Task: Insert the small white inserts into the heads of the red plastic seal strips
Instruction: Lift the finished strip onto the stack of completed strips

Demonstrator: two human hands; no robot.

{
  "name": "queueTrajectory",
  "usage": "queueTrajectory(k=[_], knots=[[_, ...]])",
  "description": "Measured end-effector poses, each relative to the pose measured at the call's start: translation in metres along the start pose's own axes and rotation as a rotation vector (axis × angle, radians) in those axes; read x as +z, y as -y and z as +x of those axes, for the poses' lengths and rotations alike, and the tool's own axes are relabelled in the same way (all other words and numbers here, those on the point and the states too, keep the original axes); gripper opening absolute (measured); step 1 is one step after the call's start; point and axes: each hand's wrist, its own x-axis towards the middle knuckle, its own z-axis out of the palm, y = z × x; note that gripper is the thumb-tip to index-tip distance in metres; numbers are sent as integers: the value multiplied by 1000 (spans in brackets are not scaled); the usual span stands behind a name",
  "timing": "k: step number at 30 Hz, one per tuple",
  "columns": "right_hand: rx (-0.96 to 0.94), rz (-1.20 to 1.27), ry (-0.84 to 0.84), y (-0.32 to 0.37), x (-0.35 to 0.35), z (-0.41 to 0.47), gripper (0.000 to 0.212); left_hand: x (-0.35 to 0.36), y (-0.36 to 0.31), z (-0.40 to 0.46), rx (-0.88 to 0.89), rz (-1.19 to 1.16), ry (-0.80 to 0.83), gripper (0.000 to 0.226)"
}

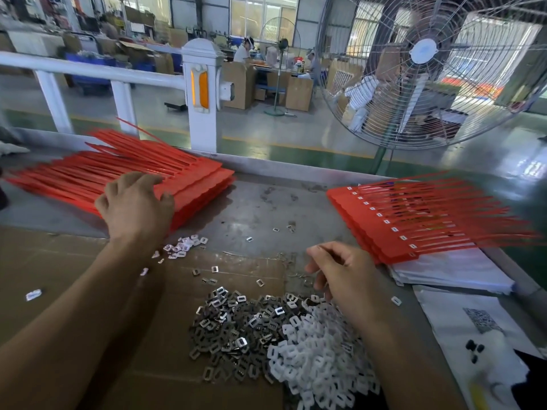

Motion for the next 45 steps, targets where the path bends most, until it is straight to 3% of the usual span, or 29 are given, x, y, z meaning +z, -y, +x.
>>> queueTrajectory(k=[3,5,13,17,21,33,37,40,45], knots=[[0,-28,-8,3,0,-1,24,0,8,13,-96,127,231,60],[1,-32,-4,5,0,-2,25,4,9,19,-129,164,307,61],[0,-57,-4,7,2,-3,25,5,15,43,-188,174,366,61],[-18,-70,-1,5,4,-2,28,5,14,46,-175,156,312,54],[-22,-82,2,2,4,-1,28,6,13,39,10,89,186,30],[-31,-28,6,-2,7,1,26,-12,-10,28,225,-83,-476,50],[-33,-8,-2,-1,6,1,24,-19,-39,4,399,-186,-488,41],[-18,57,-8,-1,6,0,23,-16,-61,-27,624,-188,-452,29],[91,353,-24,0,6,2,21,6,-71,-70,935,-248,-342,20]])
